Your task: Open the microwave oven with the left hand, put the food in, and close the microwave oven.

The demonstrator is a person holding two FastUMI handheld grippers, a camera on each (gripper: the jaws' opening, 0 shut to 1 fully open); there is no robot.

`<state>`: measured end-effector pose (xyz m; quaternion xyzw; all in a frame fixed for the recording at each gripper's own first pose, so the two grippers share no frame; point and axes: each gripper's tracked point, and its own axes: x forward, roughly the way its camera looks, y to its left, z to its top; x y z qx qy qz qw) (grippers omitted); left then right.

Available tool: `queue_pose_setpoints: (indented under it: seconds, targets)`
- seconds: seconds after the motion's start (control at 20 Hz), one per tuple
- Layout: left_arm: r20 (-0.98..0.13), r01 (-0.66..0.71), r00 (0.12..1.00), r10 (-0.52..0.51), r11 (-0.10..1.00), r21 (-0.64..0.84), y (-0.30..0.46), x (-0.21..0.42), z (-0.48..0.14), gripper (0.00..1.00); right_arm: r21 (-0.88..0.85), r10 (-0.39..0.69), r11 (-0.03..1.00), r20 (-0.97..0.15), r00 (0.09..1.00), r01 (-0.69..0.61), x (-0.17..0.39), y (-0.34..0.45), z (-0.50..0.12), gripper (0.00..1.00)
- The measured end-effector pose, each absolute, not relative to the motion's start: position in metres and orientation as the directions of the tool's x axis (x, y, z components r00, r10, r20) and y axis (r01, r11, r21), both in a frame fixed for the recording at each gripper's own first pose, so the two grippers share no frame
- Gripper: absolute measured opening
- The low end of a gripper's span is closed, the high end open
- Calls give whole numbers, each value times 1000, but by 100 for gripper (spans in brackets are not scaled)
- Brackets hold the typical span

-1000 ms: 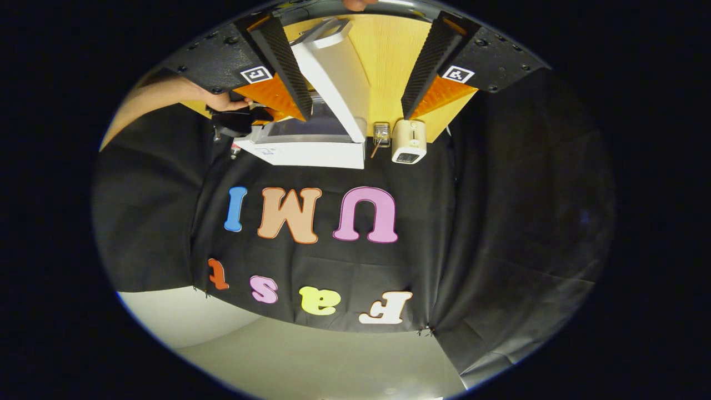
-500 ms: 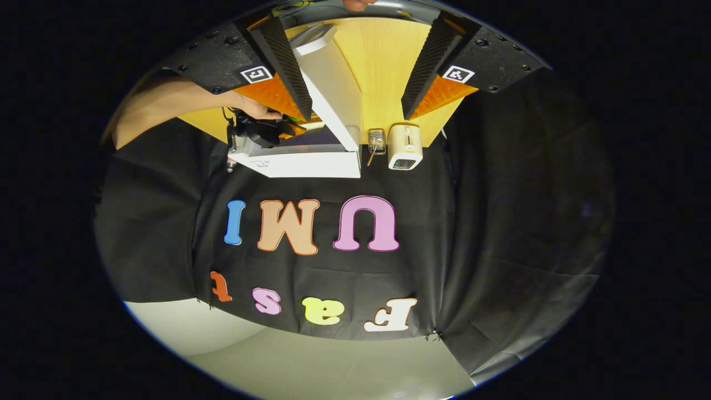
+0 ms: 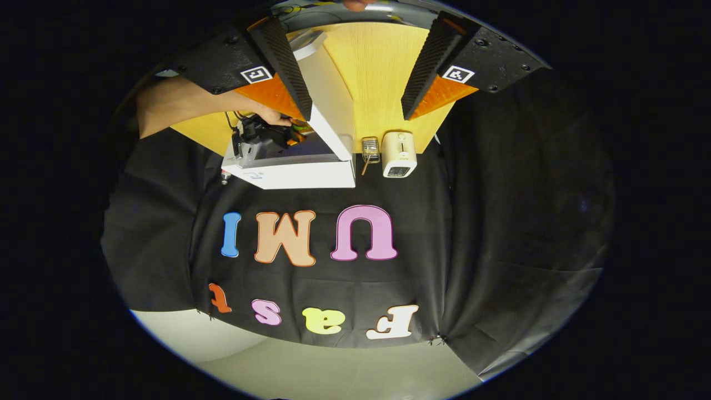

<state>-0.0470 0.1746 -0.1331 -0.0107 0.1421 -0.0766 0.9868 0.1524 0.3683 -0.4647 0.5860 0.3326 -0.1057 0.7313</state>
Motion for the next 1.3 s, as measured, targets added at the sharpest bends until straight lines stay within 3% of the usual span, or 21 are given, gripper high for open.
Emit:
queue_pose_setpoints:
  seconds: [0.25,0.3,0.35,0.4,0.45,0.5,0.55,0.6,0.65,0.95,1.0,1.05,1.15,1.2,1.25,1.3]
  targets:
    - [-293,126,947,-130,991,-31,181,-44,-135,95,789,244,319,-603,759,525,155,376,-469,37]
    - [-294,129,947,-129,991,-21,180,-44,-135,95,785,240,344,-604,760,516,155,375,-470,37]
    - [-287,128,950,-126,992,-10,180,-43,-134,95,783,236,372,-600,765,499,155,375,-469,29]
    - [-281,128,952,-124,992,-3,180,-41,-132,95,764,226,417,-612,758,493,153,373,-472,40]
    - [-279,125,953,-120,992,2,181,-40,-132,95,744,211,466,-619,757,478,152,371,-475,33]
    - [-280,122,953,-116,993,1,182,-41,-132,95,730,204,511,-617,760,455,155,371,-476,46]
    - [-284,118,952,-113,993,1,182,-41,-133,92,712,206,561,-615,761,423,156,373,-477,48]
    - [-288,114,951,-109,993,0,182,-41,-133,92,686,209,616,-616,759,387,156,375,-478,63]
    - [-293,113,950,-108,994,0,183,-42,-135,92,656,205,668,-616,760,351,155,376,-477,64]
    - [-282,110,955,-95,993,39,187,-40,-128,95,423,120,880,-636,762,215,158,361,-476,95]
    - [-281,114,955,-98,993,40,186,-41,-128,95,392,114,899,-639,761,194,156,359,-474,92]
    - [-283,118,954,-102,992,39,184,-41,-129,95,377,112,909,-633,766,178,160,358,-473,100]
    - [-283,124,953,-111,992,32,180,-42,-129,95,346,101,924,-633,768,164,162,353,-468,100]
    - [-286,127,952,-114,991,28,179,-42,-129,95,337,106,930,-627,772,147,163,352,-464,94]
    - [-287,127,951,-113,991,30,179,-43,-130,95,325,112,937,-623,774,127,165,351,-463,100]
    - [-281,129,953,-115,991,30,178,-43,-128,94,314,117,943,-617,778,107,167,350,-460,94]
